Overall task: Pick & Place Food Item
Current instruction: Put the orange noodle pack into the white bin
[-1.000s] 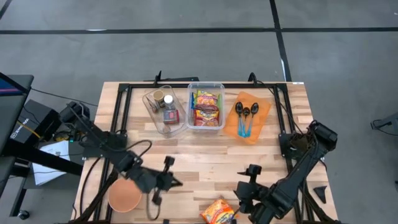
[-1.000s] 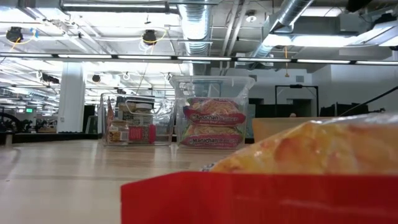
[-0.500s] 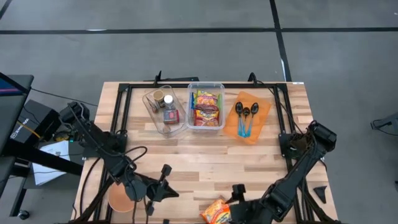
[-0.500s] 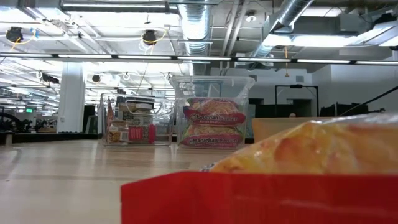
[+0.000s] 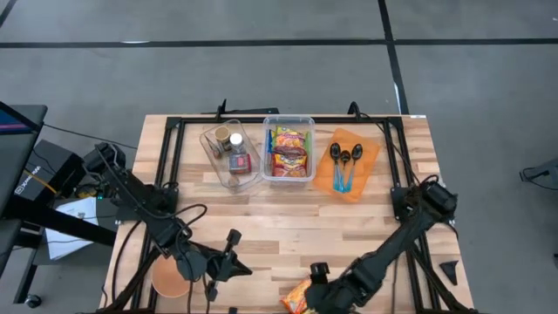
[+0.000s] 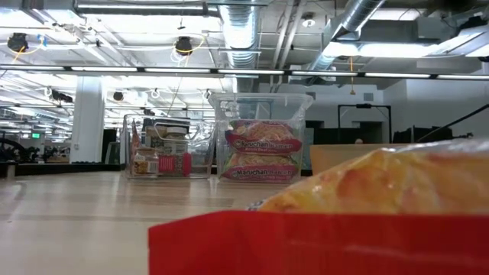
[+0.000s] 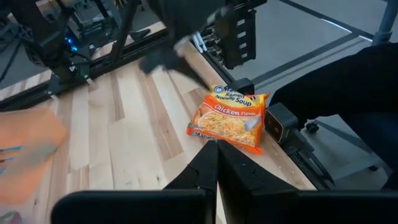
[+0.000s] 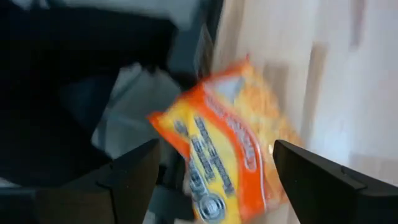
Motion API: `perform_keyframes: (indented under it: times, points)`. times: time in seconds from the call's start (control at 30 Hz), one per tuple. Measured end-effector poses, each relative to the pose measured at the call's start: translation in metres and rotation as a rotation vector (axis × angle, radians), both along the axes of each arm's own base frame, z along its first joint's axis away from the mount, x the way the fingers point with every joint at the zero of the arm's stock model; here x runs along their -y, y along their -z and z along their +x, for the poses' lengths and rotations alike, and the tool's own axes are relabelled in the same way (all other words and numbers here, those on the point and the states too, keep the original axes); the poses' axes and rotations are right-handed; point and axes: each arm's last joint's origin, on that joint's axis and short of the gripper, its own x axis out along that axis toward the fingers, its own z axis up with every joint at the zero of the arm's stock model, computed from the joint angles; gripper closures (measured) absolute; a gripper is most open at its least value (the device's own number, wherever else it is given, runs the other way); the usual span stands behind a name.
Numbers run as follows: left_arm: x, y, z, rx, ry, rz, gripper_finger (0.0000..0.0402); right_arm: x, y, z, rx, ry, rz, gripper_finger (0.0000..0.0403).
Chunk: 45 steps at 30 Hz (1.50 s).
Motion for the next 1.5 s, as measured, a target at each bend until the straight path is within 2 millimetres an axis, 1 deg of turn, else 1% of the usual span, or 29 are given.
perform_keyframes:
  times: [0.07, 0.17, 0.3, 0.5, 0.63, 0.7, 0.8, 0.87, 0.93, 1.03, 1.13, 1.23, 1.33, 1.5]
  points:
    - [0.000, 0.000, 0.000, -0.004, -0.005, -0.008, 0.0401, 0.004, 0.013, 0.006, -0.074, -0.014, 0.005, 0.0097]
    - [0.000, 0.000, 0.000, -0.005, -0.005, -0.008, 0.0401, 0.012, 0.024, 0.015, -0.133, -0.001, -0.005, 0.0097]
    - [0.000, 0.001, 0.000, -0.010, -0.004, -0.003, 0.0401, 0.020, 0.021, 0.024, -0.117, 0.036, 0.012, 0.0097]
    - [0.000, 0.001, -0.001, -0.014, -0.005, 0.002, 0.0401, 0.017, 0.019, 0.026, -0.094, 0.065, 0.058, 0.0097]
    - [0.000, 0.001, -0.001, -0.015, -0.005, 0.003, 0.0401, 0.013, 0.028, 0.024, -0.128, 0.074, 0.055, 0.0097]
    - [0.000, 0.002, -0.001, -0.016, -0.004, 0.003, 0.0401, 0.011, 0.034, 0.028, -0.141, 0.080, 0.087, 0.0097]
    - [0.000, 0.002, -0.001, -0.016, -0.004, 0.003, 0.0401, 0.014, 0.047, 0.027, -0.211, 0.083, 0.055, 0.0098]
    - [-0.001, 0.002, -0.001, -0.016, -0.005, 0.003, 0.0401, 0.015, 0.051, 0.032, -0.221, 0.099, 0.073, 0.0098]
    - [0.000, 0.002, -0.001, -0.016, -0.004, 0.003, 0.0401, 0.018, 0.055, 0.031, -0.261, 0.114, 0.061, 0.0099]
    - [0.000, 0.002, -0.001, -0.017, -0.004, 0.004, 0.0401, 0.022, 0.061, 0.034, -0.291, 0.140, 0.069, 0.0110]
    - [-0.001, 0.002, -0.001, -0.019, -0.005, 0.006, 0.0401, 0.025, 0.061, 0.035, -0.301, 0.161, 0.062, 0.0135]
    - [-0.001, 0.002, -0.001, -0.020, -0.004, 0.008, 0.0401, 0.025, 0.061, 0.034, -0.297, 0.162, 0.057, 0.0179]
    - [-0.001, 0.002, -0.001, -0.022, -0.004, 0.009, 0.0401, 0.025, 0.061, 0.034, -0.296, 0.157, 0.054, 0.0242]
    - [-0.001, 0.002, -0.001, -0.022, -0.004, 0.009, 0.0401, 0.028, 0.061, 0.037, -0.300, 0.148, 0.060, 0.0364]
